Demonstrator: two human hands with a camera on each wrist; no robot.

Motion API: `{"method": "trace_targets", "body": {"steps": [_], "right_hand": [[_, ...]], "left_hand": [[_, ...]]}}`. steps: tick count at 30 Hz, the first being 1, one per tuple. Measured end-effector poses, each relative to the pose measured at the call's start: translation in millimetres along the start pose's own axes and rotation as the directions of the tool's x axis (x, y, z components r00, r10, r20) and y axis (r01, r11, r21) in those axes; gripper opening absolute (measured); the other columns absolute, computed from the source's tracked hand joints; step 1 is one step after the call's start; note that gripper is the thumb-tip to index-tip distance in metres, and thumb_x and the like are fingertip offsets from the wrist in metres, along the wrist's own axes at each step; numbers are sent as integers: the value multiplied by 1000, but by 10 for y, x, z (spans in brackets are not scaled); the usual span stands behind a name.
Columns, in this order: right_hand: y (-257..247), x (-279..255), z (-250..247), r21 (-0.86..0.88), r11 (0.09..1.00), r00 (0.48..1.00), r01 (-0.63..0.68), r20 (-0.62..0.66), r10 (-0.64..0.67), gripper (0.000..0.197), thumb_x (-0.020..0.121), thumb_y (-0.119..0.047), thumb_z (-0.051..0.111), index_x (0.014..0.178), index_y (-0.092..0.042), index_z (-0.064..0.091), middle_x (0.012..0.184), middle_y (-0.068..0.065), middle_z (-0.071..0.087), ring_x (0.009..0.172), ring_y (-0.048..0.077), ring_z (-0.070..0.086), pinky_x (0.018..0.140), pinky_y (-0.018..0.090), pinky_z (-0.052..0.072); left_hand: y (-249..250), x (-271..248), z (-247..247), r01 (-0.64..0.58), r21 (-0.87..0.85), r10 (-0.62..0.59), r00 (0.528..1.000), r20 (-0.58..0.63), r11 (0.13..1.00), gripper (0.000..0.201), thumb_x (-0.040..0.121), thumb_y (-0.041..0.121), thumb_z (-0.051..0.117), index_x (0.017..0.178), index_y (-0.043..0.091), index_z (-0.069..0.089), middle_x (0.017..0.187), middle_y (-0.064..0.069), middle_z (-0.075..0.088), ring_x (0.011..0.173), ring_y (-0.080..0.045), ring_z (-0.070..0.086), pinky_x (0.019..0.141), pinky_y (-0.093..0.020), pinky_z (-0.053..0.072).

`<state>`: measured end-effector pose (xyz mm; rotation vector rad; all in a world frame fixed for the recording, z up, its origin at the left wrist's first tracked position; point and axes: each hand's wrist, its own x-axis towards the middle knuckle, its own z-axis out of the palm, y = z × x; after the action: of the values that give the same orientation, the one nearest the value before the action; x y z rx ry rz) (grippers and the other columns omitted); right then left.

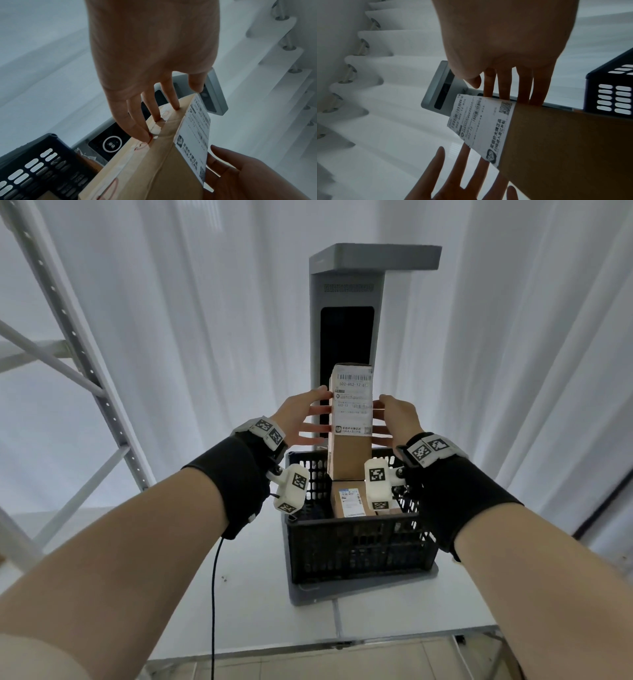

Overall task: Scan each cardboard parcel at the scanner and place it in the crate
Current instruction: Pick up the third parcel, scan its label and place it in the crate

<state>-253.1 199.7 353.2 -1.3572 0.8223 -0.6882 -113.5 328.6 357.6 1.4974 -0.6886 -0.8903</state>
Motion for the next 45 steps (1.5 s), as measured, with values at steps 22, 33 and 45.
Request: {"method": "trace_targets", "body": {"steps": [22,33,45], "right_hand": [[1508,2074,383,-148,935,941,-322,57,333,23,90,-26,53,92,-8,69,83,8,70,73,26,65,68,38,57],[2298,2723,588,-184,796,781,-576,161,603,33,100,-34,39,101,-9,62,96,11,68,91,31,67,91,50,56],[2966,3271,759,-320,703,665,-636,235,709,32,96,-38,49,103,-12,67,86,5,67,79,25,66,99,47,53]], "left_hand": [[-1267,1782,-343,405,-29,-406,912,-55,914,34,95,55,52,113,28,65,121,4,67,108,-24,64,90,-43,51],[-2154,2505,-311,587,-83,-593,792,-148,805,55,93,58,54,135,23,54,119,-8,63,108,-30,63,97,-53,51],[-2836,3266,-356,743,-81,-741,640,-204,664,52,95,57,49,127,16,58,112,-12,65,104,-35,63,91,-52,51]]}}
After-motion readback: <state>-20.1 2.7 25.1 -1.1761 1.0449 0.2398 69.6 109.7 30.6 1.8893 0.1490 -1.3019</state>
